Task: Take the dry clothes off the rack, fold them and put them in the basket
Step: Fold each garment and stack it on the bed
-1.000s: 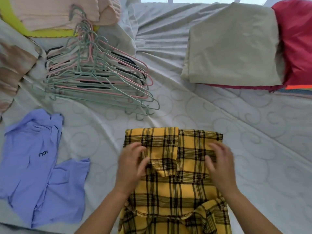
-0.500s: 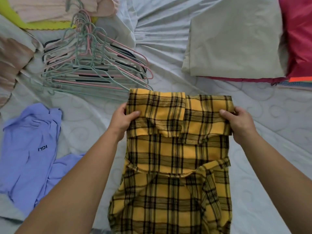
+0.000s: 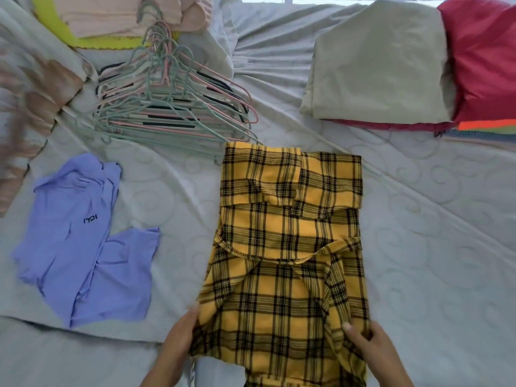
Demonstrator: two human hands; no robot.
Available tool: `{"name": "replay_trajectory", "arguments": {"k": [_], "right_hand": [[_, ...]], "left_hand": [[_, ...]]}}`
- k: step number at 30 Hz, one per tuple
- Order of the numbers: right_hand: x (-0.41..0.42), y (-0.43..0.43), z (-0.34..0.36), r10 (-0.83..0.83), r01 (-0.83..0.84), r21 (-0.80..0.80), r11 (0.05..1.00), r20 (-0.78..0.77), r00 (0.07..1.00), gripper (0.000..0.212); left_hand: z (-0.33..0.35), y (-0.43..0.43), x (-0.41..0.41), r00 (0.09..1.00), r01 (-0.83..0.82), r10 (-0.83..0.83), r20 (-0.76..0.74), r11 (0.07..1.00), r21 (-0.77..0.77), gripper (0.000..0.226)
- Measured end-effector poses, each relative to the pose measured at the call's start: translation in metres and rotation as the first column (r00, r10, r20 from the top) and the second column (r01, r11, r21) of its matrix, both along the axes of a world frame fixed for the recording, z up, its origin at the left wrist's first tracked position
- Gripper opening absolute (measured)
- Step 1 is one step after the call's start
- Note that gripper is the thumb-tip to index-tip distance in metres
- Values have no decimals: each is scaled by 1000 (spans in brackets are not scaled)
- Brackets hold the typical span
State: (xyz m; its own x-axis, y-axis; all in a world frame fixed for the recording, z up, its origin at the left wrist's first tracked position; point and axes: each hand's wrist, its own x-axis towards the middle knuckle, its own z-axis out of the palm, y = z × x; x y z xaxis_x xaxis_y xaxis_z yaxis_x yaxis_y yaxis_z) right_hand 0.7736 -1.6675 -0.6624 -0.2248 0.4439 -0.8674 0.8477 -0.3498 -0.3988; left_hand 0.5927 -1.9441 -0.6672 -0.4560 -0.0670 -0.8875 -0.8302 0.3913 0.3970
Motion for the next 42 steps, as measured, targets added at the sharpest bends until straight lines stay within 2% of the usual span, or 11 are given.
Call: {"name": "replay_trajectory", "arguments": {"k": [5,12,17,22,27,29,33,35,39,40,42], "right_hand": [[14,-4,2,-21,25,-259,966,17,1000,80],[-20,32,57,-257,139,-647,750,-92,962,31],[-98,76,81,-551,51,-779,625,-394,736,56],[-181,141,56,-870,596,-644,479,-257,421,59],[-185,136,9,-311,341,98,935,-233,921,39],[-175,123,-1,-104,133,305,943,-110,988,49],[-164,102,-8,-78,102,284,953,-96,992,58],[-165,103,-7,-82,101,202,974,-100,992,55],[-160,114,-3,-139,147,52,988,-120,983,43],[-158,115,-1,-150,155,33,987,-126,981,41],[-153,115,-1,-177,179,2,984,-137,975,39]], "left_hand": [[16,-6,27,990,-110,96,103,985,136,31],[58,1,0,975,-198,126,183,866,460,57],[86,74,-96,954,-283,269,130,673,684,64],[63,148,-192,898,-383,431,87,669,637,46],[30,142,-206,881,130,-27,-473,973,188,30],[18,130,-197,844,252,-238,-480,967,-36,40],[7,124,-179,879,371,-348,-324,929,8,69],[6,135,-186,675,481,-564,-475,825,-297,91],[26,188,-206,-259,600,-716,-649,407,-689,80],[34,202,-211,-339,633,-661,-670,367,-682,63],[50,232,-226,-73,737,-653,-754,474,-482,44]]}}
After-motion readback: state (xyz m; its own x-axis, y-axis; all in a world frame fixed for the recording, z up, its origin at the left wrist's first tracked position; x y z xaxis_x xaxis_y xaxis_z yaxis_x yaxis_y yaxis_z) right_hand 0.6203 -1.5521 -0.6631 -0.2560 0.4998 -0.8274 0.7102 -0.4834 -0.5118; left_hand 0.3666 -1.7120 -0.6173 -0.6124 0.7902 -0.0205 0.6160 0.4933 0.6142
